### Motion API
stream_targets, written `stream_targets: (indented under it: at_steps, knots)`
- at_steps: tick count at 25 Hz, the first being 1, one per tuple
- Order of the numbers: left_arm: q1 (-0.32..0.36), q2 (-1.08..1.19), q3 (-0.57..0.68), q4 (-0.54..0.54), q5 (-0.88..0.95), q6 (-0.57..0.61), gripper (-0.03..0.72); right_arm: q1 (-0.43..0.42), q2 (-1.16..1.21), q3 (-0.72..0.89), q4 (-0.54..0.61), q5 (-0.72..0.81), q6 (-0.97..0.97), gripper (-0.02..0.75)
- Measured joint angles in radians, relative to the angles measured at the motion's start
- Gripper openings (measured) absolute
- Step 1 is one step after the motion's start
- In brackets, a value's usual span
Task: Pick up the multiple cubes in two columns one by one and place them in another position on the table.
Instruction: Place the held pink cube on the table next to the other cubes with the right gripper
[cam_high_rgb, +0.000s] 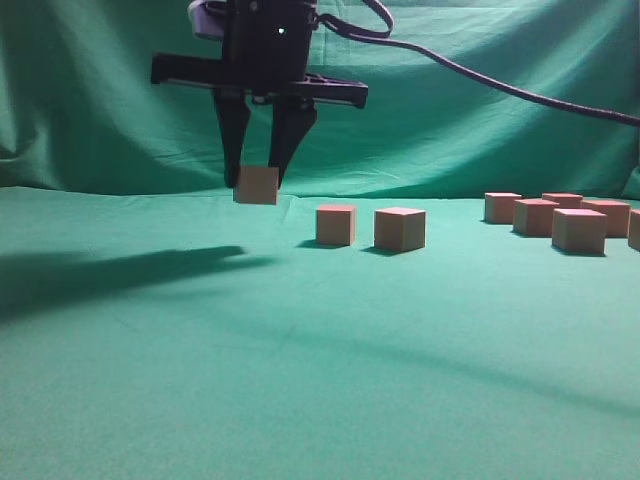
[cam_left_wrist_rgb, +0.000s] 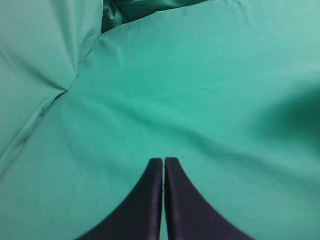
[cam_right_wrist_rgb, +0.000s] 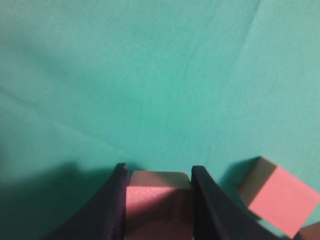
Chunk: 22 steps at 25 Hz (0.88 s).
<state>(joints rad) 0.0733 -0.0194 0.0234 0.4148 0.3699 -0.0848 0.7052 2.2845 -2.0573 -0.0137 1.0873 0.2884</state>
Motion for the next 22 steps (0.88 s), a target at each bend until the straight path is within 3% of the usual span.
stream_targets:
  at_steps: [6, 22]
  knots:
    - [0.0, 0.0, 0.0, 0.0, 0.0, 0.0, 0.0, 0.0, 0.046, -0.025, -0.075, 0.013, 0.072, 0.249]
    - [0.0, 0.0, 0.0, 0.0, 0.0, 0.0, 0.0, 0.0, 0.09, -0.027, -0.079, -0.022, 0.084, 0.249]
